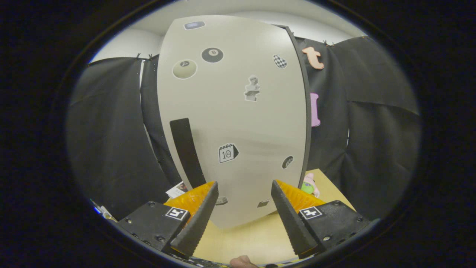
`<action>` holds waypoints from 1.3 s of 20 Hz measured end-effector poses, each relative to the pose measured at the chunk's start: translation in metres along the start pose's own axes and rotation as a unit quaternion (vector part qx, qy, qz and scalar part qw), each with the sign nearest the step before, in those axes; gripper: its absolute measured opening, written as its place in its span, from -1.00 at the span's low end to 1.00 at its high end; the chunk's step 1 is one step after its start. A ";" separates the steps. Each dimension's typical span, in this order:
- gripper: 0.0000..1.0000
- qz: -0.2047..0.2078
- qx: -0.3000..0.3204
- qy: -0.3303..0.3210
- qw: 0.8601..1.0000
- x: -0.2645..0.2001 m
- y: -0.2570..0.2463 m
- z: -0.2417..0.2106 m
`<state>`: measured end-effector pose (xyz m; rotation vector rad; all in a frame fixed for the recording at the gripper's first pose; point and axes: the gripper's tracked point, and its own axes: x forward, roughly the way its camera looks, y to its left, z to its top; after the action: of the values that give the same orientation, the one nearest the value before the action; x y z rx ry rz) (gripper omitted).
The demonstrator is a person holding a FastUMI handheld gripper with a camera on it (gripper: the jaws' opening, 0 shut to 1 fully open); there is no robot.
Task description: Open the shoe cabinet door, grab the shoes and put them into the shoe cabinet, then close the shoe cabinet door.
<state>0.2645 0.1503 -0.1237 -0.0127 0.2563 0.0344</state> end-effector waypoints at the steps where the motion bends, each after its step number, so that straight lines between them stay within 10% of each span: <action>1: 0.88 -0.004 0.000 0.000 1.000 -0.007 -0.002 0.000; 26: 0.89 0.030 -0.013 -0.027 0.999 -0.284 -0.063 -0.031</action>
<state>-0.0154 0.0772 -0.0810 -0.0292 0.2016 0.0982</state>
